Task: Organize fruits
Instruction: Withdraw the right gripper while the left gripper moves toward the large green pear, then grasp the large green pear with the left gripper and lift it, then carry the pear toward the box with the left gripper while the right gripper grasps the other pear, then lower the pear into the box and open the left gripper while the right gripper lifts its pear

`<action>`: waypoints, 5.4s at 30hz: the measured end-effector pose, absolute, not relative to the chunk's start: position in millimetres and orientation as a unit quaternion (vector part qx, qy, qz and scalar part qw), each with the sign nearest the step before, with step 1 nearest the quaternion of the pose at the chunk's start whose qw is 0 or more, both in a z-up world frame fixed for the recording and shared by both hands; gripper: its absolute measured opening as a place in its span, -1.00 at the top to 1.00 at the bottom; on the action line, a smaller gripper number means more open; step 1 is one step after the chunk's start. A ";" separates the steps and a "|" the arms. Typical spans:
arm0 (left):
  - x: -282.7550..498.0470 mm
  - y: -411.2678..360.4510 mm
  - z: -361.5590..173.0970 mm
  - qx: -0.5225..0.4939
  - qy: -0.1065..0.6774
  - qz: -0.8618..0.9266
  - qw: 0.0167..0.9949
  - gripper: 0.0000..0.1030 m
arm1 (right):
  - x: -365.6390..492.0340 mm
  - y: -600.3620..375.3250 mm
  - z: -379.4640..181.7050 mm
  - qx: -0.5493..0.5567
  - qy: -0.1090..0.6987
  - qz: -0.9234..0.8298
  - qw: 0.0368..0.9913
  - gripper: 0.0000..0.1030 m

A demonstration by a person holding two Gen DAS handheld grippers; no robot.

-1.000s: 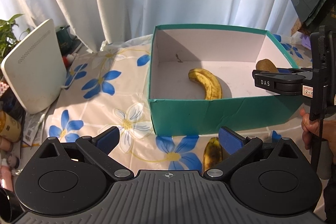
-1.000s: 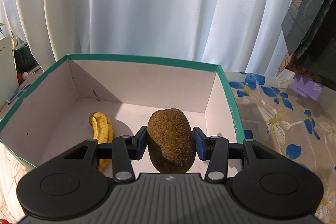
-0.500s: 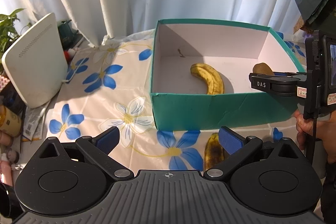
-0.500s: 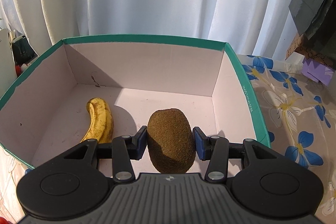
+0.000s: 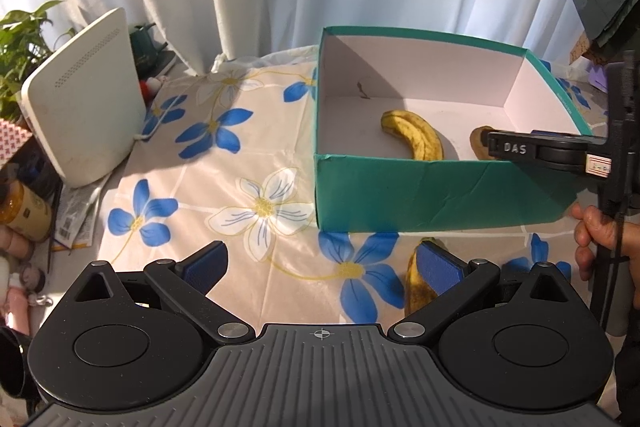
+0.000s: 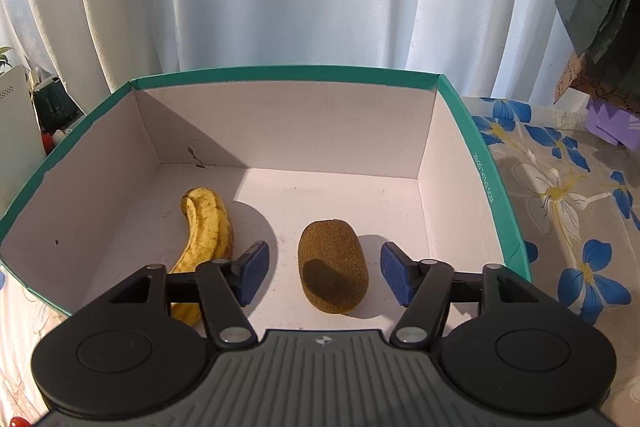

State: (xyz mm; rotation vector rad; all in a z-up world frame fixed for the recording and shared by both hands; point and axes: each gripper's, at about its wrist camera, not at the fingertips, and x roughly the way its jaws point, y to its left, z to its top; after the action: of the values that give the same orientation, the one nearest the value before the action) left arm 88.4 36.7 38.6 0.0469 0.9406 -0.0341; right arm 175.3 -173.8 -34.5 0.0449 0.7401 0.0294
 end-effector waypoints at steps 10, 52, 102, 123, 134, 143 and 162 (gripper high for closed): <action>66.2 59.7 26.8 0.025 0.448 -0.046 0.893 -0.99 | 47.0 -164.8 34.5 -0.002 0.252 0.027 0.967 -0.77; 1.7 26.1 -48.9 0.005 0.623 -0.113 0.774 -0.90 | -78.8 -179.7 -9.6 0.069 0.341 0.023 0.937 -0.80; 45.8 -9.3 52.8 0.039 0.453 -0.239 0.858 -0.27 | -62.9 -128.0 -63.8 0.037 0.457 0.007 0.889 -0.33; 94.9 -36.2 67.5 0.039 0.418 -0.217 0.881 -0.27 | -35.3 -166.7 17.1 0.057 0.339 -0.065 0.937 -0.28; 135.7 -63.1 66.8 0.051 0.400 -0.143 0.904 -0.27 | -0.1 -205.7 46.0 0.065 0.281 -0.072 0.955 -0.28; 169.6 -66.5 47.1 0.051 0.411 -0.110 0.904 -0.27 | 23.1 -209.0 51.1 0.060 0.267 -0.057 0.960 -0.28; 223.5 -48.4 -10.1 0.047 0.461 -0.050 0.885 -0.27 | 57.6 -206.7 53.6 0.054 0.261 -0.045 0.963 -0.28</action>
State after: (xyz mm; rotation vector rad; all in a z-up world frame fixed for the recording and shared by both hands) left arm 223.5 -48.4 -10.1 0.0986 0.9591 -0.1036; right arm 57.6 -206.7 53.6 0.1085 0.5284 -0.0915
